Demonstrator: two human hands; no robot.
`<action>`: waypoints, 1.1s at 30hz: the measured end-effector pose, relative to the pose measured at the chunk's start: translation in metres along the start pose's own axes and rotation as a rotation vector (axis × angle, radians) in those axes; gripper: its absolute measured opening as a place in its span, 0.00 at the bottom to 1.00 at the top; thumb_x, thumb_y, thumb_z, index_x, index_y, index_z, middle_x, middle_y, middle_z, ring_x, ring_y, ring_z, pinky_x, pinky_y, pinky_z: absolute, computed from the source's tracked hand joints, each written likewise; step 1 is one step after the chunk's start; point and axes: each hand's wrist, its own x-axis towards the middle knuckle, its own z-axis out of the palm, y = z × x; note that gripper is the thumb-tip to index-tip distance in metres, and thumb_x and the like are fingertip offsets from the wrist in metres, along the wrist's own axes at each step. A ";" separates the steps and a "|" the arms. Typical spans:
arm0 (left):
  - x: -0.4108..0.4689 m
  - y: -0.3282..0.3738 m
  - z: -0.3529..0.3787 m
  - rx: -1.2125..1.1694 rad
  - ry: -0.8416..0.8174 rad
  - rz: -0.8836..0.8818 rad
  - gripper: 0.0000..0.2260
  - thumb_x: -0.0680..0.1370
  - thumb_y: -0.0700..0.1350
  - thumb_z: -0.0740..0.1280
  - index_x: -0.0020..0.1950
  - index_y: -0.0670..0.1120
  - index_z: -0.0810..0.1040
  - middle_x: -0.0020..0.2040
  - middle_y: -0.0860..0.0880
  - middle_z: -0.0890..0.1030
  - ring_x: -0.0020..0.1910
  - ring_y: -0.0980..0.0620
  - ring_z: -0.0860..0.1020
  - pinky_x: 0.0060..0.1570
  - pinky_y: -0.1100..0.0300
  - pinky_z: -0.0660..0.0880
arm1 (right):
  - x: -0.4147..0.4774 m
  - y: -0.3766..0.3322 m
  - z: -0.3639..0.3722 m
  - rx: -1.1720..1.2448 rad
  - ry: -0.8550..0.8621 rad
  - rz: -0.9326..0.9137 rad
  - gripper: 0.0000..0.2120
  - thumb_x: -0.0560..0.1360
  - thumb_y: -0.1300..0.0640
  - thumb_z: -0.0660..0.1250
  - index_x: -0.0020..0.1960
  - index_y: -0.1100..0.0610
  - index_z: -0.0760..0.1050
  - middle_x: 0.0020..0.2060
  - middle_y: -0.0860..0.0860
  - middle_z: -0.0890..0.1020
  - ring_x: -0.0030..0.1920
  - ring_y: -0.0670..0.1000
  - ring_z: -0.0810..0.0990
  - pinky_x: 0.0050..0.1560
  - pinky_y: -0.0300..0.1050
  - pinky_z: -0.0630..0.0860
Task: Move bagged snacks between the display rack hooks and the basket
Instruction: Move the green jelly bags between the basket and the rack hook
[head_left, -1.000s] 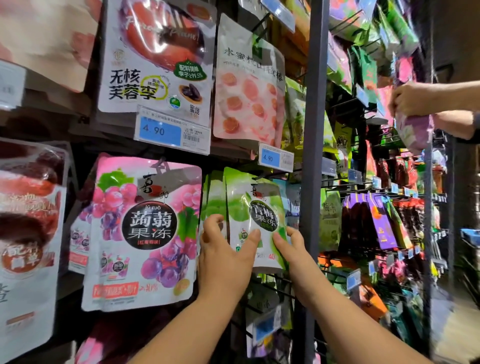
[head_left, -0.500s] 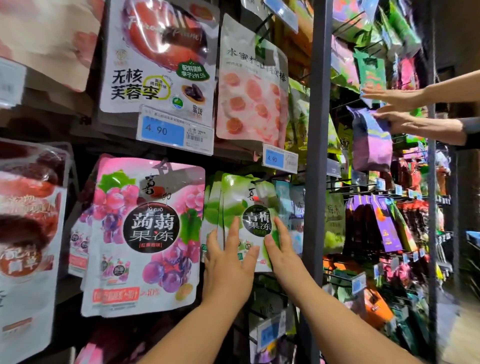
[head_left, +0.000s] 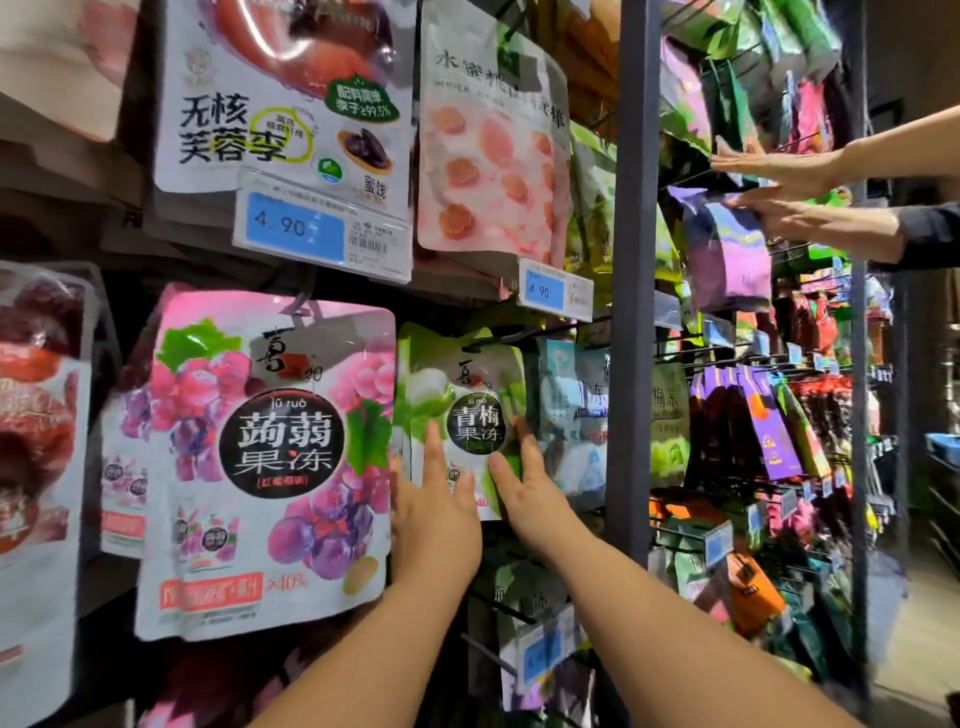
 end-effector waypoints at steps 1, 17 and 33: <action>-0.003 -0.001 0.001 0.028 0.016 -0.003 0.27 0.84 0.56 0.52 0.78 0.65 0.41 0.80 0.48 0.40 0.78 0.40 0.49 0.72 0.44 0.57 | -0.003 0.001 -0.001 -0.003 -0.002 -0.013 0.32 0.83 0.44 0.55 0.80 0.47 0.43 0.79 0.50 0.56 0.77 0.54 0.61 0.70 0.43 0.60; -0.069 -0.002 0.020 0.132 0.173 0.173 0.25 0.81 0.52 0.59 0.78 0.50 0.58 0.76 0.49 0.51 0.73 0.47 0.51 0.70 0.46 0.58 | -0.067 0.030 -0.029 -0.005 0.030 -0.143 0.21 0.83 0.45 0.56 0.72 0.31 0.56 0.63 0.50 0.76 0.61 0.48 0.75 0.58 0.43 0.67; -0.286 -0.107 0.166 0.176 -0.832 0.428 0.23 0.78 0.63 0.52 0.69 0.54 0.68 0.65 0.54 0.70 0.67 0.51 0.67 0.67 0.56 0.59 | -0.340 0.243 -0.188 -0.532 -0.216 0.604 0.14 0.78 0.52 0.69 0.63 0.52 0.78 0.54 0.51 0.83 0.52 0.47 0.81 0.54 0.36 0.75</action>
